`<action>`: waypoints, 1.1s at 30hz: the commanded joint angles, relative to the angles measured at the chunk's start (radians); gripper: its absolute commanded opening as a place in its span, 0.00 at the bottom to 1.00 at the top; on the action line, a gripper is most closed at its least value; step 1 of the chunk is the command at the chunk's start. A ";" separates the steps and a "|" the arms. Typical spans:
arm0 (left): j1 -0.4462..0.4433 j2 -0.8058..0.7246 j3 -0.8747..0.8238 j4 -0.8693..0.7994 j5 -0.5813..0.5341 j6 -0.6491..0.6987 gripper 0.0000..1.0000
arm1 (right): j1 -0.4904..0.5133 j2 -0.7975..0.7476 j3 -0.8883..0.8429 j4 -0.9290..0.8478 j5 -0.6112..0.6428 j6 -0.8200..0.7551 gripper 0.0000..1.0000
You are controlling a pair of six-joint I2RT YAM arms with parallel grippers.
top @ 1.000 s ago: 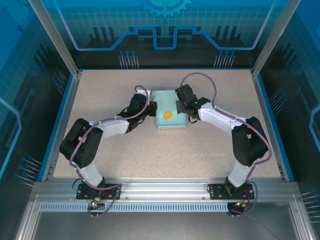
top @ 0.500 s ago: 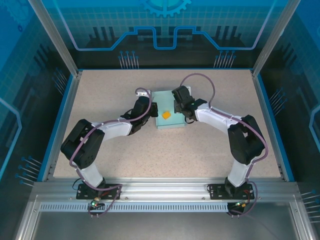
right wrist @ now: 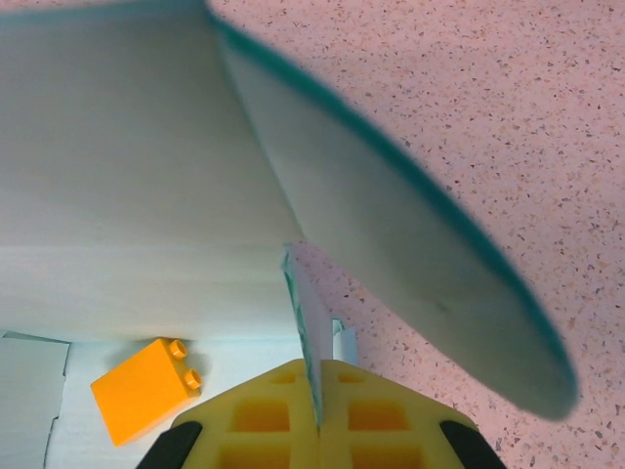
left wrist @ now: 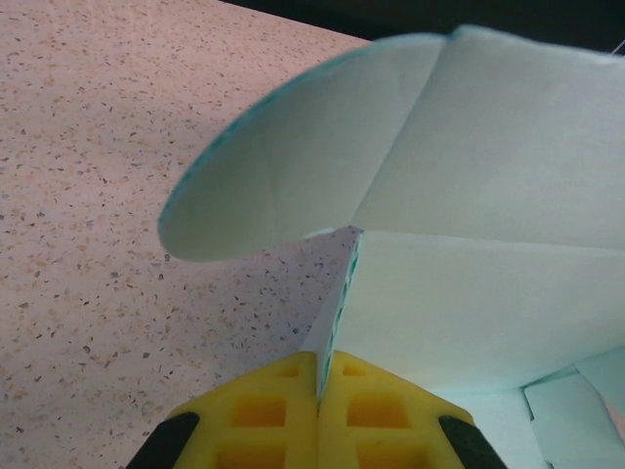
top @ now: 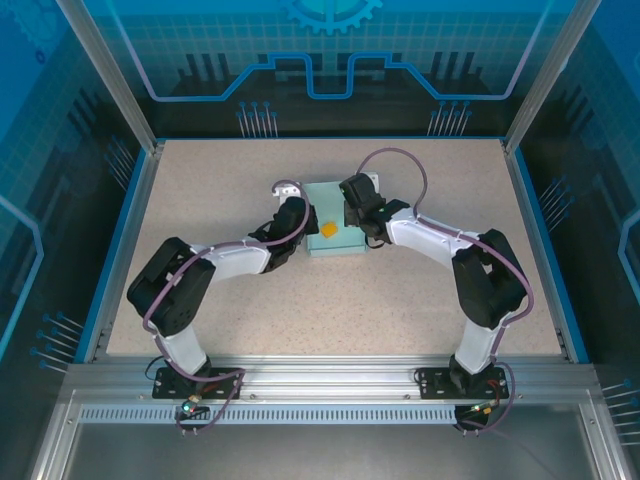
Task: Fold the paper box
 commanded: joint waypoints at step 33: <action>-0.053 -0.012 -0.095 0.217 -0.159 0.040 0.01 | 0.022 -0.033 -0.176 0.361 -0.031 -0.033 0.04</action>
